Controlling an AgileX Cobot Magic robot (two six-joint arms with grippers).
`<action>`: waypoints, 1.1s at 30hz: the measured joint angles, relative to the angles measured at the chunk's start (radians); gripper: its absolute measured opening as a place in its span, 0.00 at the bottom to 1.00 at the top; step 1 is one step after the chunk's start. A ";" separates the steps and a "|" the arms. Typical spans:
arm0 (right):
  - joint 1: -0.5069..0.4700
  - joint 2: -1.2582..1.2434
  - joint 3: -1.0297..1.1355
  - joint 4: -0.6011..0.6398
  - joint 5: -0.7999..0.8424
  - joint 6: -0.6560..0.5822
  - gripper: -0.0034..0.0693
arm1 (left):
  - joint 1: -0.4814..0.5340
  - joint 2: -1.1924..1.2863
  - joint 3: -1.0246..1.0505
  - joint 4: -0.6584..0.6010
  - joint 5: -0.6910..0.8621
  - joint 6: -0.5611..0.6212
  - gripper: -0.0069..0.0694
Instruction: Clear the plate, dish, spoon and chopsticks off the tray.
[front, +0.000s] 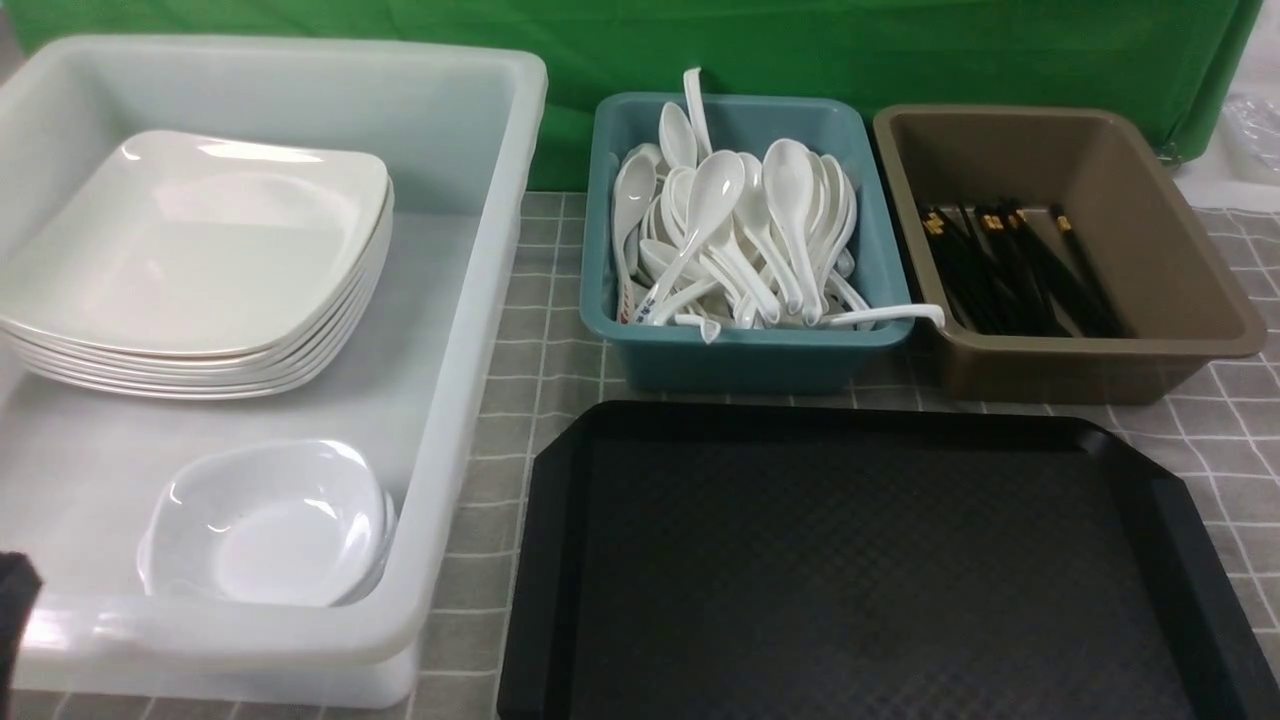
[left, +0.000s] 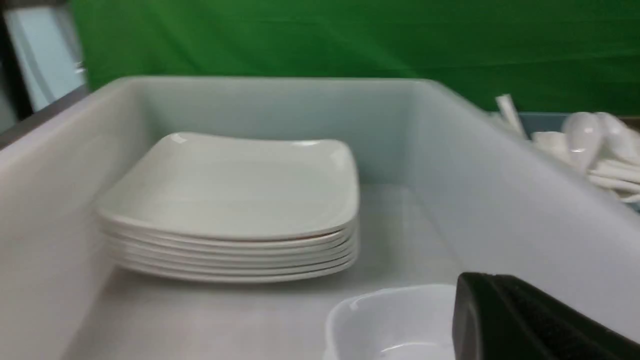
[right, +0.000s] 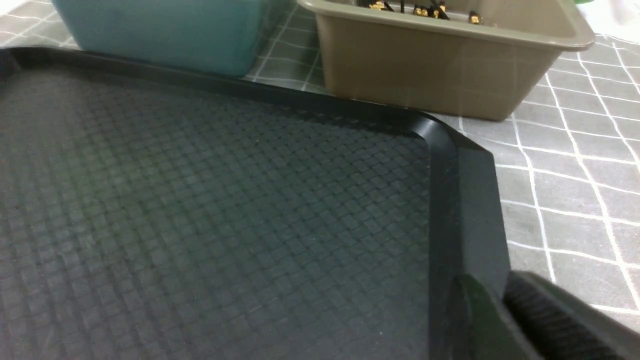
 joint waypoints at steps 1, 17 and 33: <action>0.000 0.000 0.001 0.000 0.000 0.000 0.23 | 0.030 -0.019 0.000 0.000 0.046 -0.008 0.10; 0.000 0.000 0.001 0.001 -0.007 0.000 0.27 | 0.111 -0.041 0.000 0.001 0.137 -0.041 0.10; 0.000 0.000 0.001 0.001 -0.007 0.000 0.33 | 0.111 -0.041 0.000 0.001 0.137 -0.041 0.10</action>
